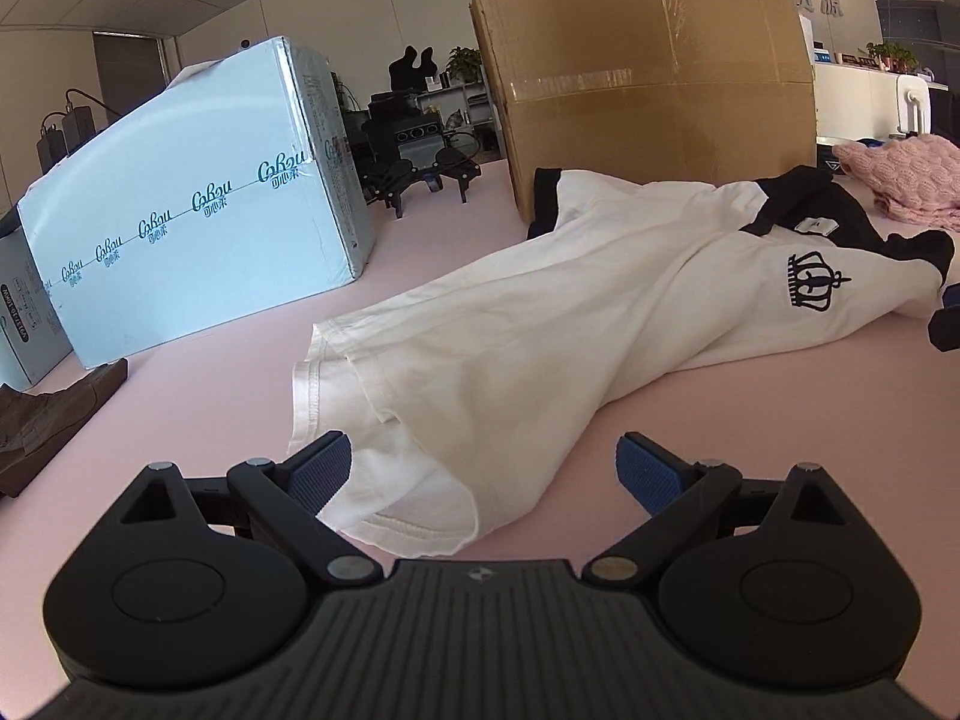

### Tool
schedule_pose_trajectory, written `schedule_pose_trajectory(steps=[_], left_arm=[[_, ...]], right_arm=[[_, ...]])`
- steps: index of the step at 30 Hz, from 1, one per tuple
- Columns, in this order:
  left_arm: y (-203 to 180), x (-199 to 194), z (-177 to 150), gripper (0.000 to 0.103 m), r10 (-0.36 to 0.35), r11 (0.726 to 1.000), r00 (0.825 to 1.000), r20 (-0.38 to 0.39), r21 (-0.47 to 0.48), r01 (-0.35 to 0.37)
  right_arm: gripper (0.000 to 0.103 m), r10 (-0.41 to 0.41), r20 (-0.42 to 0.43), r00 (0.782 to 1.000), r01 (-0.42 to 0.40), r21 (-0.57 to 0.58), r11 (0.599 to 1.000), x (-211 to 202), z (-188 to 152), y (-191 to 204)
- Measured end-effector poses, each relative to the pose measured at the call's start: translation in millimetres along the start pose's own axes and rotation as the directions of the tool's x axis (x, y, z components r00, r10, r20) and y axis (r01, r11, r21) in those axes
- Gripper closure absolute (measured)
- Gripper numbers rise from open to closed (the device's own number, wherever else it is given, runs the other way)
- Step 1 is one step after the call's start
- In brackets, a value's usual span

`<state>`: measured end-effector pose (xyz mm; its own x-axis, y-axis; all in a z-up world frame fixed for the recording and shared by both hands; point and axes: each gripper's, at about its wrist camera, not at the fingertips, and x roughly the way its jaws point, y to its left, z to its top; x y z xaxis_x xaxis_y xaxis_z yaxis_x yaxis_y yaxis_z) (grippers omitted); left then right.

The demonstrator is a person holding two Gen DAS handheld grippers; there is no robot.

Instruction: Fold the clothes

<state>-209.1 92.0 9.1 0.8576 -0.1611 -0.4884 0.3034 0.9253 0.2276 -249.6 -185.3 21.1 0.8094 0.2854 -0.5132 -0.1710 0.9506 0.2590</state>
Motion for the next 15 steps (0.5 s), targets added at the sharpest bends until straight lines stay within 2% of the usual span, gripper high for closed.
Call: schedule_pose_trajectory(steps=[1,3,6,7,8,11,13,15], left_arm=[[-0.9,2.6,-0.9,0.017,0.000,1.000,1.000,-0.018,0.000,0.000],[-0.1,5.6,-1.6,0.021,-0.007,1.000,0.999,-0.040,-0.010,0.007],[0.3,8.1,-2.2,0.037,-0.014,1.000,0.998,-0.060,-0.020,0.013],[-0.5,8.5,-2.2,0.045,-0.012,1.000,0.998,-0.061,-0.018,0.011],[-1.4,9.0,-2.0,0.059,-0.009,1.000,0.998,-0.063,-0.016,0.008],[-4.3,11.1,-0.1,0.085,0.001,1.000,0.997,-0.074,-0.005,-0.002],[-5.8,12.2,1.2,0.094,0.005,1.000,0.997,-0.079,-0.002,-0.005],[-5.5,11.8,2.7,0.097,-0.006,1.000,0.997,-0.074,-0.017,0.005]], right_arm=[[0.002,0.004,-0.014,1.000,-0.004,0.012,1.000,1.1,-1.2,-2.4],[0.002,-0.008,-0.027,1.000,0.008,0.022,1.000,2.4,-2.4,-4.2],[0.002,-0.013,-0.022,1.000,0.013,0.027,1.000,0.8,-2.9,-5.5],[0.002,-0.017,-0.021,1.000,0.017,0.024,1.000,0.6,-2.9,-5.3],[0.002,-0.018,-0.021,1.000,0.019,0.023,1.000,0.8,-2.8,-5.2],[0.002,-0.019,-0.027,0.999,0.020,0.022,1.000,1.3,-3.2,-5.6],[0.002,-0.026,-0.036,0.999,0.027,0.025,0.999,3.3,-3.1,-5.8],[0.002,-0.027,-0.035,0.999,0.028,0.021,0.999,3.3,-3.0,-5.3]])
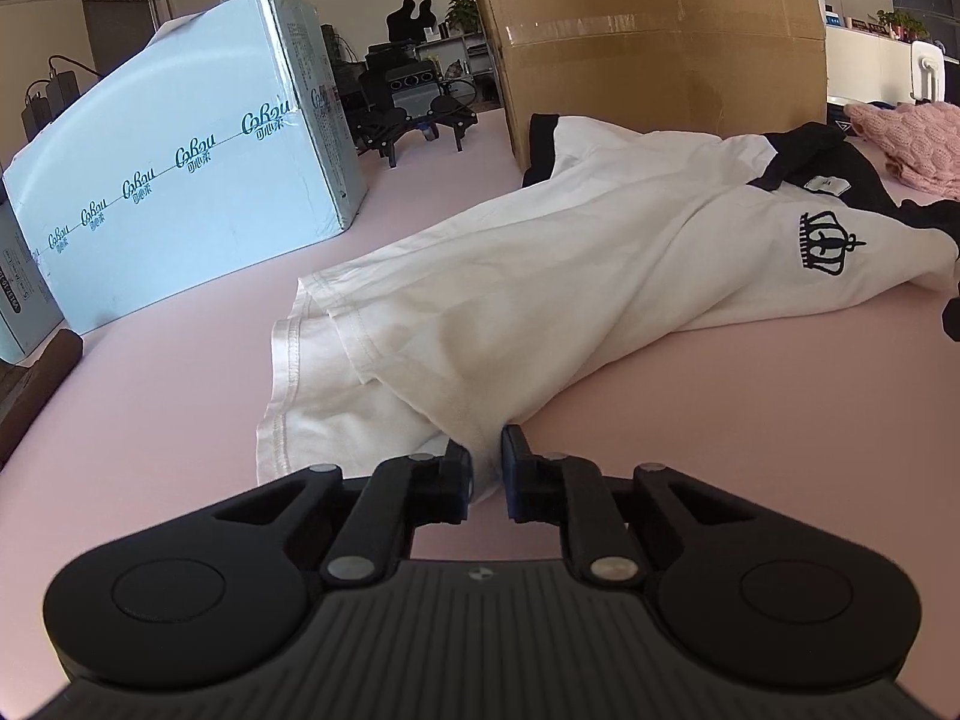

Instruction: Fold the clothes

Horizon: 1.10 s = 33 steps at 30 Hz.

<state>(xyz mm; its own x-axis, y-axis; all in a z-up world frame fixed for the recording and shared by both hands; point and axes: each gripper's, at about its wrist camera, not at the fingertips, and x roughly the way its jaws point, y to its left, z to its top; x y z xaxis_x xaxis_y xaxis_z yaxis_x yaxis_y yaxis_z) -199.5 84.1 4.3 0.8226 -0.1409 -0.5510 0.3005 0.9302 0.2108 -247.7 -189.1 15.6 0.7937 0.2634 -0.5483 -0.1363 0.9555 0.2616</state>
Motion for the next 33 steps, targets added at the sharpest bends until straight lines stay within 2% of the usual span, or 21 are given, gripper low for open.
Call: schedule_pose_trajectory(steps=[7,10,15,20,24,30,33], left_arm=[[20,-12,10,0.099,-0.020,0.991,0.998,0.059,-0.133,0.028],[29,-17,16,0.099,0.006,0.986,0.995,0.096,-0.167,0.010],[32,-17,35,0.099,0.071,0.990,0.988,0.137,-0.131,-0.053],[36,-11,63,0.099,0.106,0.987,0.983,0.150,-0.133,-0.086],[39,-12,92,0.099,0.105,0.985,0.982,0.157,-0.151,-0.081],[36,-30,127,0.099,0.083,0.987,0.970,0.228,-0.151,-0.049],[36,-42,136,0.099,0.074,0.984,0.962,0.261,-0.177,-0.028]], right_arm=[[0.002,-0.005,-0.001,1.000,0.005,-0.004,1.000,0,0,0],[0.002,-0.009,0.000,1.000,0.009,-0.007,1.000,0,0,0],[0.002,-0.019,0.005,1.000,0.019,0.001,1.000,0,0,-1],[0.002,-0.017,0.011,1.000,0.016,0.020,1.000,-1,1,-5],[0.002,-0.010,0.018,1.000,0.009,0.048,0.999,-2,2,-10],[0.005,-0.012,0.025,1.000,0.011,0.067,0.998,-2,2,-13],[0.011,-0.032,0.028,0.999,0.029,0.070,0.997,-1,3,-14]])
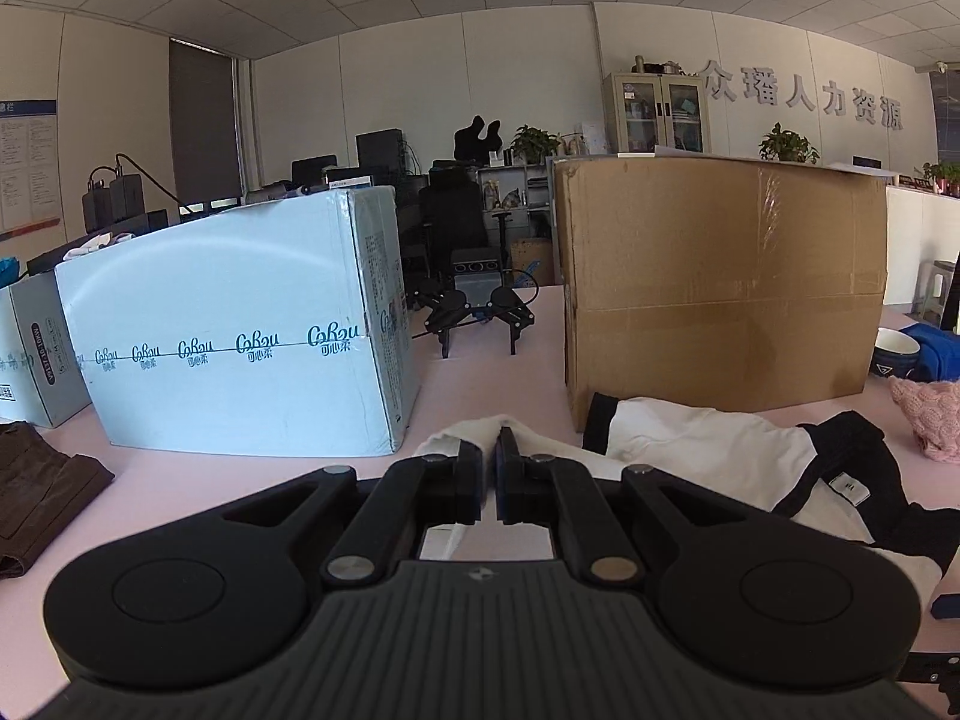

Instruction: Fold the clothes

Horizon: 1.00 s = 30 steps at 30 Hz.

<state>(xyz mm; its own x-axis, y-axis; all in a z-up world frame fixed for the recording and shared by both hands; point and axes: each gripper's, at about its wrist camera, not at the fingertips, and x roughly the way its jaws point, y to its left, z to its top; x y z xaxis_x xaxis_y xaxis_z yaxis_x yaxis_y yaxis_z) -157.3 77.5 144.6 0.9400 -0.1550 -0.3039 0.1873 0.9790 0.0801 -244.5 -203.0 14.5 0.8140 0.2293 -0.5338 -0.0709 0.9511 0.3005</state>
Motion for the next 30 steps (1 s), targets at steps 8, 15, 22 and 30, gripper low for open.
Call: schedule_pose_trajectory(steps=[8,15,22,30], left_arm=[[5,-41,0,0.099,-0.016,0.997,0.994,0.112,-0.079,0.025],[15,-56,-14,0.099,-0.002,0.998,0.994,0.113,-0.067,0.009],[39,-50,-49,0.097,0.008,0.999,1.000,-0.005,-0.053,-0.008],[59,-42,-91,0.043,-0.074,0.997,0.973,-0.219,-0.032,0.068]], right_arm=[[0.053,-0.132,0.017,0.991,0.133,-0.046,0.990,5,0,6],[0.096,-0.110,0.034,0.993,0.108,0.056,0.993,0,3,-14],[0.100,-0.095,0.145,0.985,0.098,-0.009,0.995,-18,2,1],[0.100,-0.116,0.395,0.911,0.206,-0.192,0.960,-70,11,32]])
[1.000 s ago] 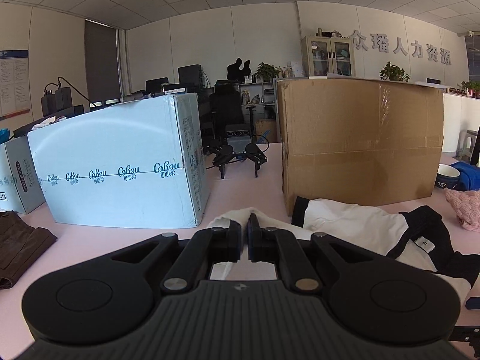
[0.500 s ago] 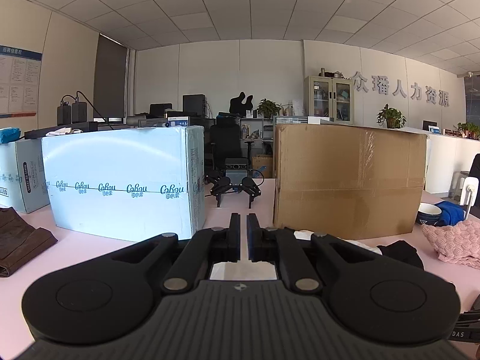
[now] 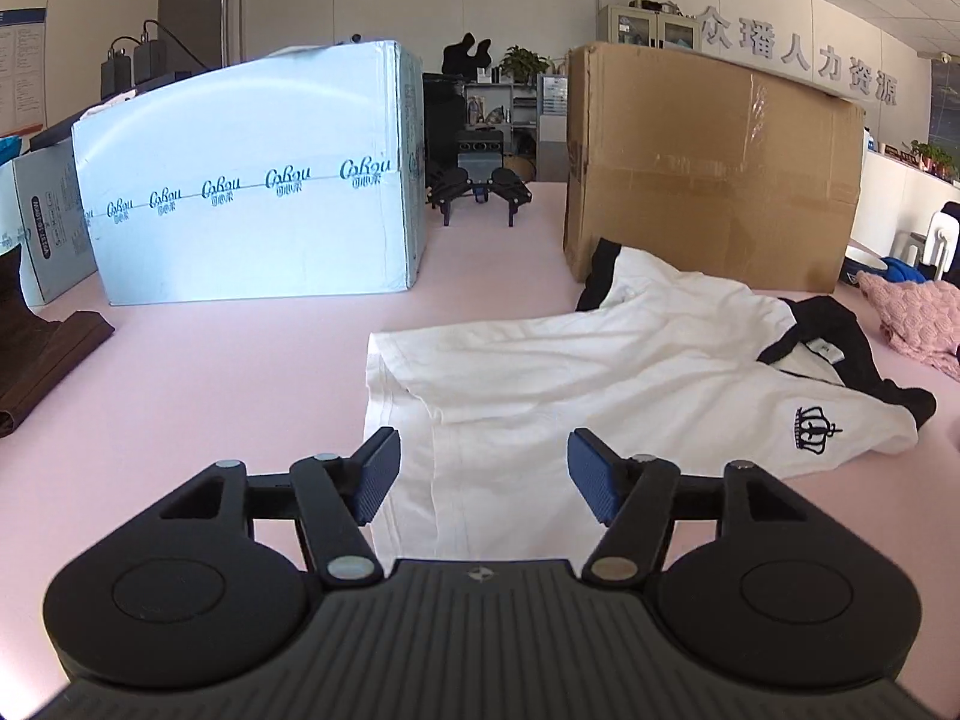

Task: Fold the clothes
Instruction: 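Pull the hem with the left gripper to spread the shirt flat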

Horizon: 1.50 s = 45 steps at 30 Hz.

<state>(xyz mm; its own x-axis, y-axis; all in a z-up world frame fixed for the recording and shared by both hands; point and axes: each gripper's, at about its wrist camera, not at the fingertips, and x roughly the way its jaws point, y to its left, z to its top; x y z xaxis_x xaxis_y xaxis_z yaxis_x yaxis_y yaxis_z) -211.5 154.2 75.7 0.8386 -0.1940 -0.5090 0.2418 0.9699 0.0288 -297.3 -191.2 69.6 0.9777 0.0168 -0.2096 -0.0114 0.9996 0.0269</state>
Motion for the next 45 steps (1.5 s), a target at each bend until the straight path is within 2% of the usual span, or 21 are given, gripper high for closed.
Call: schedule_pose_trajectory(steps=[3,5,7,9,12,14,16,17,19,22,25,29,30,31,32,35,38,41,42,44,45], left_arm=[[5,1,-15,0.035,0.013,1.000,0.999,-0.039,-0.004,-0.013],[9,4,-22,0.033,-0.024,0.999,0.996,-0.090,-0.025,0.022],[7,9,-27,0.032,-0.083,0.996,0.983,-0.162,-0.033,0.078],[1,9,-32,0.032,-0.122,0.992,0.975,-0.187,-0.014,0.122],[-7,11,-34,0.028,-0.098,0.994,0.977,-0.190,0.034,0.107],[-7,19,-35,0.027,-0.085,0.995,0.973,-0.214,0.030,0.094],[-4,26,-37,0.026,-0.103,0.994,0.965,-0.241,-0.005,0.105],[-3,29,-39,0.026,-0.113,0.994,0.961,-0.253,-0.023,0.110],[-2,33,-39,0.024,-0.120,0.993,0.959,-0.256,-0.042,0.113],[-3,32,-38,0.024,-0.127,0.991,0.959,-0.254,-0.061,0.116],[-1,32,-31,0.031,-0.191,0.979,0.944,-0.268,-0.128,0.161],[7,32,-22,0.073,-0.217,0.966,0.937,-0.275,-0.199,0.165],[10,33,-20,0.080,-0.216,0.964,0.936,-0.278,-0.214,0.159],[13,34,-19,0.091,-0.217,0.961,0.934,-0.282,-0.232,0.154],[17,36,-19,0.096,-0.225,0.954,0.931,-0.287,-0.257,0.151],[24,40,-14,0.100,-0.243,0.940,0.926,-0.290,-0.306,0.151],[20,35,-6,0.100,-0.224,0.949,0.939,-0.260,-0.278,0.149],[18,25,5,0.100,-0.228,0.949,0.950,-0.213,-0.265,0.169],[18,22,9,0.100,-0.232,0.949,0.952,-0.199,-0.263,0.176],[18,16,18,0.100,-0.237,0.948,0.956,-0.171,-0.258,0.189],[18,14,21,0.100,-0.236,0.948,0.959,-0.158,-0.255,0.191]], right_arm=[[0.100,0.045,-0.068,0.997,-0.046,-0.007,0.999,-1,3,-2],[0.095,0.060,-0.105,0.993,-0.061,-0.007,0.998,-1,-3,0],[0.079,0.048,-0.124,0.991,-0.051,-0.023,0.998,2,-14,5],[0.066,0.029,-0.111,0.993,-0.030,-0.008,1.000,8,-25,6],[0.066,0.064,-0.140,0.988,-0.059,0.038,0.998,16,-30,2],[0.063,0.089,-0.156,0.984,-0.081,0.061,0.995,19,-32,-2],[0.043,0.095,-0.179,0.979,-0.080,0.089,0.993,23,-33,-6],[0.037,0.097,-0.192,0.977,-0.077,0.106,0.991,25,-34,-8],[0.018,0.114,-0.207,0.972,-0.083,0.151,0.985,27,-36,-14],[0.004,0.173,-0.191,0.966,-0.129,0.220,0.967,25,-38,-22],[0.002,0.224,-0.152,0.963,-0.185,0.234,0.954,18,-37,-22],[0.002,0.306,-0.121,0.944,-0.272,0.233,0.934,12,-35,-18],[0.002,0.319,-0.124,0.940,-0.285,0.232,0.930,12,-34,-16],[0.002,0.314,-0.138,0.939,-0.279,0.228,0.933,14,-34,-14],[0.002,0.309,-0.153,0.939,-0.272,0.225,0.936,16,-34,-11],[0.002,0.296,-0.190,0.936,-0.250,0.233,0.940,20,-34,-7],[0.002,0.290,-0.180,0.940,-0.242,0.247,0.938,18,-34,-5],[0.002,0.246,-0.145,0.958,-0.193,0.305,0.932,12,-36,-3],[0.003,0.235,-0.126,0.964,-0.177,0.355,0.918,10,-38,-2],[0.008,0.218,-0.109,0.970,-0.155,0.413,0.897,7,-42,1],[0.019,0.189,-0.110,0.976,-0.129,0.406,0.905,7,-42,5]])
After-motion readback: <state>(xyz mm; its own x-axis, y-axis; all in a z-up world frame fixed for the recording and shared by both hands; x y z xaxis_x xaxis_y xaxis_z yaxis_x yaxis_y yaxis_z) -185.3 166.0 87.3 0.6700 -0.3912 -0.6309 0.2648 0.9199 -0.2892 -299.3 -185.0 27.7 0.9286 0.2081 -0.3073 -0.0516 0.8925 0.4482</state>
